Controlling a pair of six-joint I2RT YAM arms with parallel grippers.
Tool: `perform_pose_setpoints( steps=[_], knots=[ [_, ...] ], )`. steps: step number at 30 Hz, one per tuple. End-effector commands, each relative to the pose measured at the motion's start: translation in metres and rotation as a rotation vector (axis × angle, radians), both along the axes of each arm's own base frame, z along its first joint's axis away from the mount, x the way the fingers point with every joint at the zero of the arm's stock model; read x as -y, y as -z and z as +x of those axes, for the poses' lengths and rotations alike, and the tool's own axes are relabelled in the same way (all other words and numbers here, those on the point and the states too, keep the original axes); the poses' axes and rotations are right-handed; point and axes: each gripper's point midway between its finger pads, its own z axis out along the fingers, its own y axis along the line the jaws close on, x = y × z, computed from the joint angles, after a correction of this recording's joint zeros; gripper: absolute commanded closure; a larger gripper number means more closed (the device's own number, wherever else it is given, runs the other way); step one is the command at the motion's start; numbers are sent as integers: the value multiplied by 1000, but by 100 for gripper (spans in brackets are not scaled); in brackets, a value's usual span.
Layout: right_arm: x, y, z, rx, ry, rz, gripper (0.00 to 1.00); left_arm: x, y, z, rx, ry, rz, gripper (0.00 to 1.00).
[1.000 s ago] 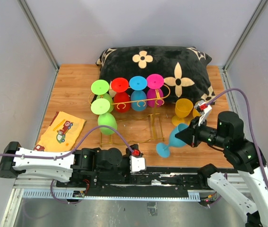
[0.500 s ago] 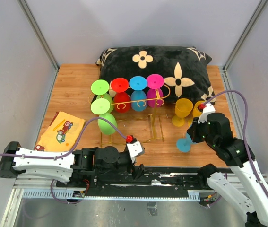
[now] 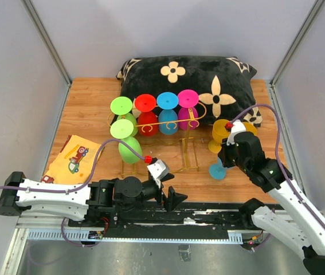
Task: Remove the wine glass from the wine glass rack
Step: Place the wine glass at the center of the board.
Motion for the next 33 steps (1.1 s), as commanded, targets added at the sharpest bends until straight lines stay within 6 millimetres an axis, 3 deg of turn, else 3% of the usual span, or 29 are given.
perform_pose_setpoints(
  steps=[1, 7, 16, 26, 33],
  knots=[
    [-11, 1, 24, 102, 19, -27, 99, -1, -21, 6, -52, -62, -101, 0],
    [-9, 16, 38, 119, 69, -71, 97, -3, -21, 4, -89, -66, -101, 0],
    [-24, 46, 31, 44, 57, 4, 94, -9, -21, 4, -109, -74, -119, 0],
    [-26, 42, 37, 53, 63, 5, 92, -10, -26, 4, -105, -72, -132, 0],
    [-24, 38, 35, 39, 63, -7, 84, -11, -28, 4, -107, -72, -139, 0]
  ],
)
